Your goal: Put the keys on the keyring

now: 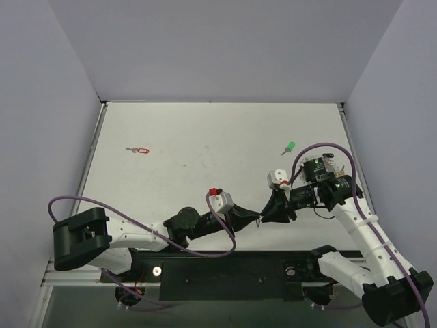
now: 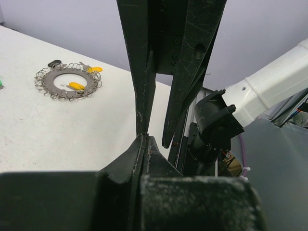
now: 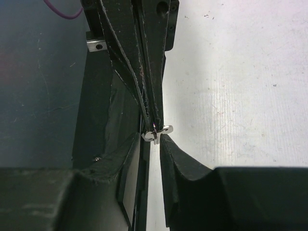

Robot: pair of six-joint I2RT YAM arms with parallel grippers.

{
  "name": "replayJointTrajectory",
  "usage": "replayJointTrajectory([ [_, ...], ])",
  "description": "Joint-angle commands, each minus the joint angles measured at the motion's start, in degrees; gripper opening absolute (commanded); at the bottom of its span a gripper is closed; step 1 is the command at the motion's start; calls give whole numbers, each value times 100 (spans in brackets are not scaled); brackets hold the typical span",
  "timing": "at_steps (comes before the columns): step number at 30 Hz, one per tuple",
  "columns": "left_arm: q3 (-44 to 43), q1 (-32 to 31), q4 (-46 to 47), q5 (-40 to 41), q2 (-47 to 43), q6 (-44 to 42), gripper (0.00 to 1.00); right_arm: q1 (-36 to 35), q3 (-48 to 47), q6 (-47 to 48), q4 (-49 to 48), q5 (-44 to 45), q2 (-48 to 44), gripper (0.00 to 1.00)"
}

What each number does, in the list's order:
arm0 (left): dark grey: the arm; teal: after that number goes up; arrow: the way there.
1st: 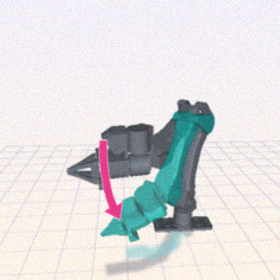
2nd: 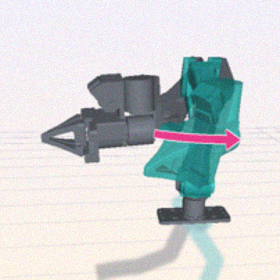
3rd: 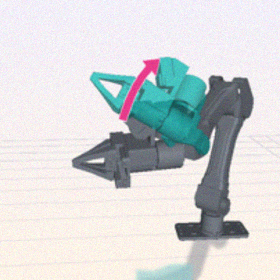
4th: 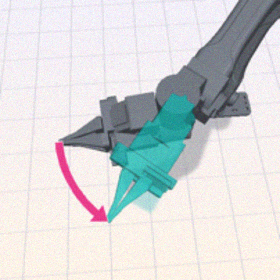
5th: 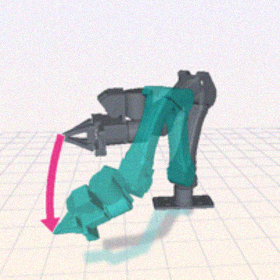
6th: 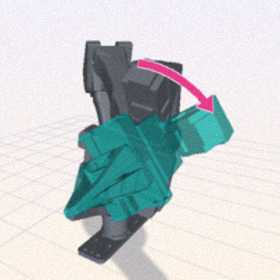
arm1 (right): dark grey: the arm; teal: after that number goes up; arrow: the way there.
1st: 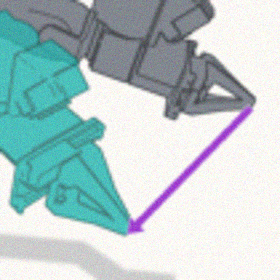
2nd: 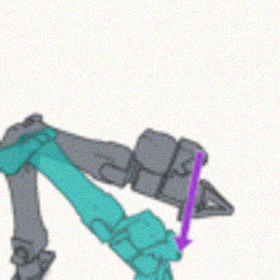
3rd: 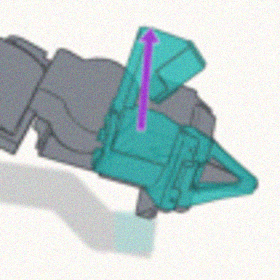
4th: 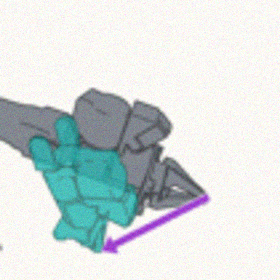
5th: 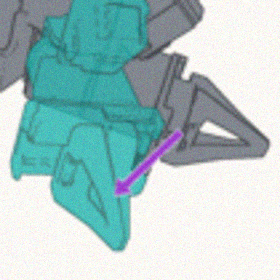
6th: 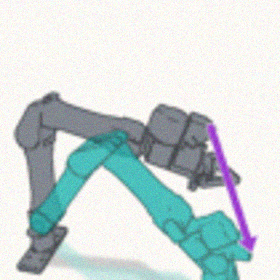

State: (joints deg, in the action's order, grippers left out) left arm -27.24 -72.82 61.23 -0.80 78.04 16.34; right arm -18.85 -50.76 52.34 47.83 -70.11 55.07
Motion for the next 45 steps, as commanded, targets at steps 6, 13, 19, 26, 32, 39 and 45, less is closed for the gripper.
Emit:
replayJointTrajectory([
  [6,-220,-48,521,36,71,54,0,-48,75,-39,-29,-372,13,14],
  [13,-194,-48,548,27,45,54,0,-48,93,-57,-46,-346,-5,4],
  [19,-114,-48,653,36,18,98,0,-48,93,-83,-29,-346,-31,0],
  [26,-106,-48,749,36,115,238,0,-48,14,-66,112,-250,-57,0],
  [32,-88,-48,811,36,168,335,16,-40,-13,-48,147,-153,-67,0],
  [39,35,-48,811,185,53,335,31,4,-4,-74,121,-100,-58,0],
  [45,254,-48,453,361,-367,186,43,31,-39,-154,129,382,-84,0],
])
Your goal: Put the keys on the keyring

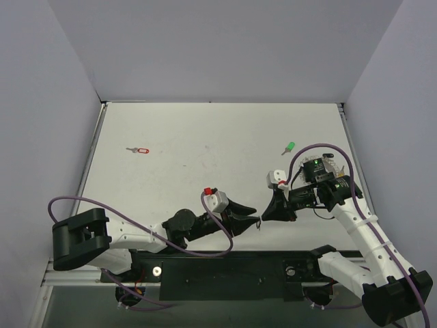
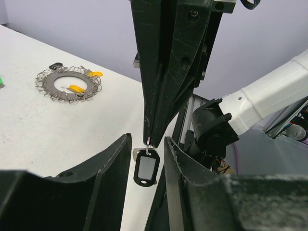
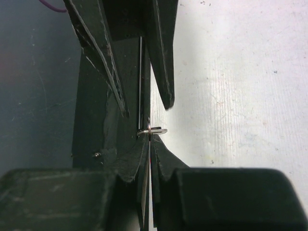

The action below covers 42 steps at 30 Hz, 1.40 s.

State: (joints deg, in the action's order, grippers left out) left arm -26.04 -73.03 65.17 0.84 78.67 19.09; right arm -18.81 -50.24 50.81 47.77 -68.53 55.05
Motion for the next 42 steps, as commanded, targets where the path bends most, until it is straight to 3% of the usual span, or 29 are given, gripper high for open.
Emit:
replayJointTrajectory([
  [1,152,-27,-73,267,-658,-177,45,18,-135,60,206,313,-73,0],
  [6,126,-9,-1784,338,-1494,-625,57,-105,-687,1657,1681,1314,102,0],
  [7,100,-18,-2232,355,-1669,-661,69,-149,-776,1817,2066,1525,164,0],
  [8,56,-18,-2419,364,-1741,-731,73,-210,-960,2167,2244,1640,269,0],
  [11,-41,-18,-2903,321,-1803,-898,74,-448,-1339,2521,2859,2307,542,0],
  [17,-655,-175,-3080,205,-997,-1425,57,-1028,-1621,2005,2703,3160,639,0],
  [24,-1157,-773,-2387,812,6,-2445,54,-1151,-1612,1705,2589,3259,735,0],
  [28,-1237,-870,-2070,987,236,-2480,48,-1151,-1586,1634,2536,3215,736,0],
  [42,-1386,-923,-1358,1112,684,-2314,43,-958,-1480,1634,2466,2696,718,0],
])
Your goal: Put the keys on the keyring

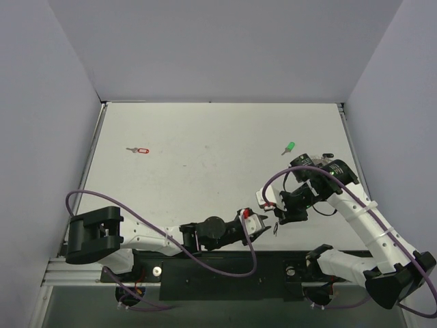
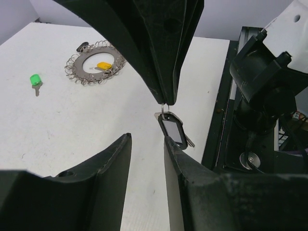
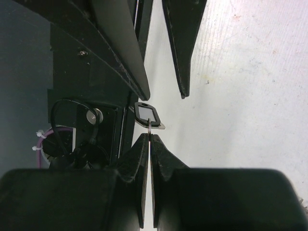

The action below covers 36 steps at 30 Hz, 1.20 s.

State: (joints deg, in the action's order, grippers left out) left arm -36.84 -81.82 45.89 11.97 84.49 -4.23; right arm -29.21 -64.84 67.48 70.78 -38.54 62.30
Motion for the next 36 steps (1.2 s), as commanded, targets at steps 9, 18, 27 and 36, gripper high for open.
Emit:
replayJointTrajectory([
  [9,-403,-44,685,-256,226,168,36,196,50,-16,111,-434,-69,0],
  [18,-491,-44,649,-344,288,229,32,267,129,-25,58,-540,-139,0],
  [27,-596,-44,597,-379,384,247,28,276,147,-16,41,-593,-183,0],
  [36,-535,-44,491,-353,314,335,0,320,138,-16,58,-628,-245,0],
])
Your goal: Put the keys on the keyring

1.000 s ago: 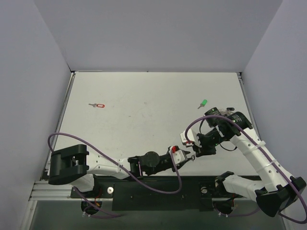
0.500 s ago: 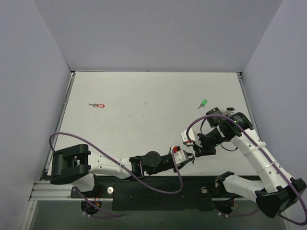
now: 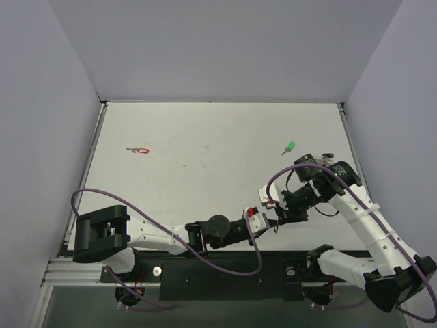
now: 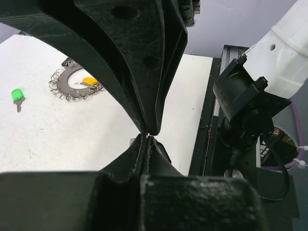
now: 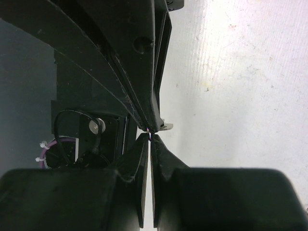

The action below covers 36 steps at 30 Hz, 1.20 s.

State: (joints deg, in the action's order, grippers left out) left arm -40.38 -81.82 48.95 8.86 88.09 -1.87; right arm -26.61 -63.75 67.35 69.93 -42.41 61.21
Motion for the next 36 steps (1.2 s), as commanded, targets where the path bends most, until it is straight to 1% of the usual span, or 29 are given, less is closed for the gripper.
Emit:
replayJointTrajectory([
  [1,-163,-44,194,-34,-64,116,0,86,38,6,135,-250,-144,0],
  [3,-102,-44,246,-34,-108,151,0,147,46,6,135,-329,-197,1],
  [4,-41,-44,290,-34,-126,152,0,208,55,-11,135,-425,-232,3],
  [5,-23,-44,343,-16,-169,152,0,252,64,-12,126,-539,-258,12],
  [6,73,-36,483,1,-187,152,0,375,73,-12,117,-627,-320,25],
  [7,196,-27,562,45,-231,352,0,446,90,-12,135,-845,-346,30],
  [8,258,-36,807,54,-257,389,0,638,116,-12,126,-961,-451,39],
  [10,478,-27,1228,98,-337,573,0,902,221,93,144,-1295,-644,49],
  [12,715,-27,1678,116,-389,713,0,1061,344,260,144,-1532,-829,55],
  [13,872,-27,2027,124,-424,749,0,1114,432,374,126,-1664,-900,56],
  [17,1207,17,2995,63,-434,1039,0,1246,635,516,13,-2050,-953,56],
  [21,1234,26,3226,-148,-390,1154,0,1342,732,604,-41,-2385,-874,55],
  [23,1234,35,3226,-192,-407,1154,0,1351,758,683,-23,-2552,-813,52],
  [25,1234,43,3218,-227,-425,1136,0,1360,758,718,-15,-2666,-778,44],
  [27,1226,52,3183,-262,-442,1127,0,1352,750,727,-6,-2772,-742,39],
  [33,1155,70,3138,-368,-398,1136,0,1334,732,674,12,-2922,-689,20],
  [36,1111,79,3147,-377,-363,1127,0,1290,758,656,3,-2931,-698,17],
])
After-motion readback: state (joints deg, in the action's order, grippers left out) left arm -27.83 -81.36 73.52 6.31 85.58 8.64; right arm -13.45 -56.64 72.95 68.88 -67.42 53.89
